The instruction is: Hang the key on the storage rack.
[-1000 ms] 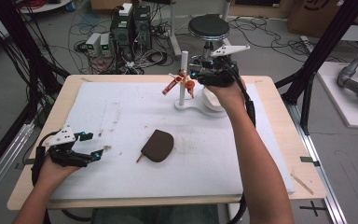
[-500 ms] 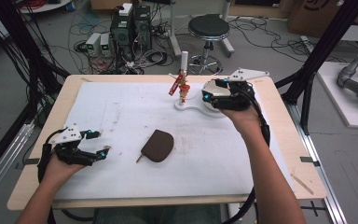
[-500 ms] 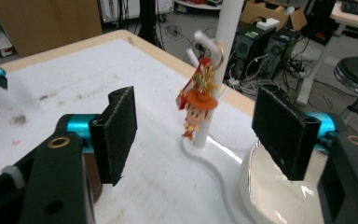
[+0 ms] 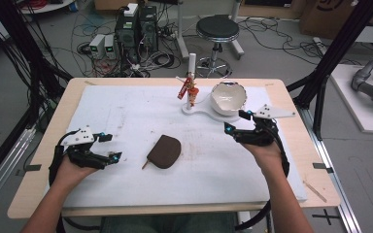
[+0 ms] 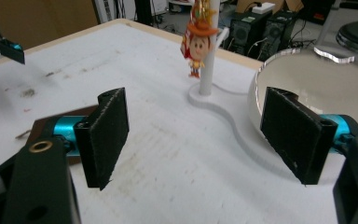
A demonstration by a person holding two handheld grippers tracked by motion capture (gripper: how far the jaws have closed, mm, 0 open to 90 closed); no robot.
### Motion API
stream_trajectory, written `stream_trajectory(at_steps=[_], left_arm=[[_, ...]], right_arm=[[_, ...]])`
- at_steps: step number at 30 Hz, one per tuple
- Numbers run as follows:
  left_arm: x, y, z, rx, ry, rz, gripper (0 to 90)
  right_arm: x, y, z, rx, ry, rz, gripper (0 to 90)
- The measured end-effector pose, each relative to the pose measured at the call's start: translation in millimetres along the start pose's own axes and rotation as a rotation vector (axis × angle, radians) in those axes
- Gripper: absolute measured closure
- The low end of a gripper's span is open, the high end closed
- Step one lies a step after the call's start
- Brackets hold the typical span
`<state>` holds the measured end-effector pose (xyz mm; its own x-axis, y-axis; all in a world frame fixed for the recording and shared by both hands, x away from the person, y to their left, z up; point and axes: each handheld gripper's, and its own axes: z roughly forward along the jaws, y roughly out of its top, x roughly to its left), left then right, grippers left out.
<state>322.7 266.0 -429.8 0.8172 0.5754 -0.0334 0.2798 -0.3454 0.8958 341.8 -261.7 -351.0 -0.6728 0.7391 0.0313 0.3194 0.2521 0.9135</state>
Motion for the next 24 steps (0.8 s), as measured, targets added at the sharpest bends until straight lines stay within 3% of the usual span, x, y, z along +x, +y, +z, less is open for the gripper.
stream_trajectory(at_steps=[10, 19, 24], left_arm=[[0.7, 1.3, 2.5, -0.002, 0.003, -0.002, 18.1], [0.6, 6.9, 3.9, -0.018, -0.012, 0.000, 18.1], [-2.0, 9.0, 5.3, -0.014, -0.015, 0.008, 18.1]], right_arm=[[-1.9, -49.1, -9.6, 0.007, -0.020, 0.048, 20.7], [-0.7, -73.8, -21.2, 0.017, -0.056, 0.068, 20.4], [-8.5, -80.8, -25.2, 0.018, -0.085, 0.093, 20.4]])
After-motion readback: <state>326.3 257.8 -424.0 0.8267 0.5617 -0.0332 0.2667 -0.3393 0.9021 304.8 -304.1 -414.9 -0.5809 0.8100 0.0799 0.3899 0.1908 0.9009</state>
